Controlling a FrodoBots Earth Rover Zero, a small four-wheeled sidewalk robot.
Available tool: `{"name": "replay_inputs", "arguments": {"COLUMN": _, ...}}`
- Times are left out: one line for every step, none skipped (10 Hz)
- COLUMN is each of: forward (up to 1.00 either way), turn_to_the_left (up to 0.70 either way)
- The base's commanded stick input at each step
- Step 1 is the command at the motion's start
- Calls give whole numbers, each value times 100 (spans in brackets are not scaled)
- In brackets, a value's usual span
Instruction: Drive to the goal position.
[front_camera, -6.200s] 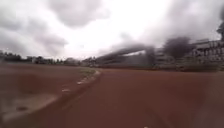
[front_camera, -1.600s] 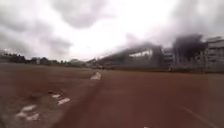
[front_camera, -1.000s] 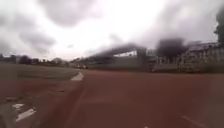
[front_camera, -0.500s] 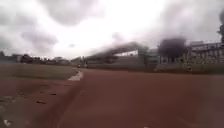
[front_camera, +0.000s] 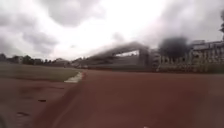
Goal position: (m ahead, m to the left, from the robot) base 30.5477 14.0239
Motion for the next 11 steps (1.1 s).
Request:
{"name": "replay_inputs", "arguments": {"forward": 100, "turn_to_the_left": 0}}
{"name": "replay_inputs", "arguments": {"forward": 100, "turn_to_the_left": 0}}
{"name": "replay_inputs", "arguments": {"forward": 100, "turn_to_the_left": 0}}
{"name": "replay_inputs", "arguments": {"forward": 100, "turn_to_the_left": 0}}
{"name": "replay_inputs", "arguments": {"forward": 100, "turn_to_the_left": 0}}
{"name": "replay_inputs", "arguments": {"forward": 100, "turn_to_the_left": 0}}
{"name": "replay_inputs", "arguments": {"forward": 100, "turn_to_the_left": 0}}
{"name": "replay_inputs", "arguments": {"forward": 100, "turn_to_the_left": 0}}
{"name": "replay_inputs", "arguments": {"forward": 100, "turn_to_the_left": 0}}
{"name": "replay_inputs", "arguments": {"forward": 100, "turn_to_the_left": 0}}
{"name": "replay_inputs", "arguments": {"forward": 100, "turn_to_the_left": 0}}
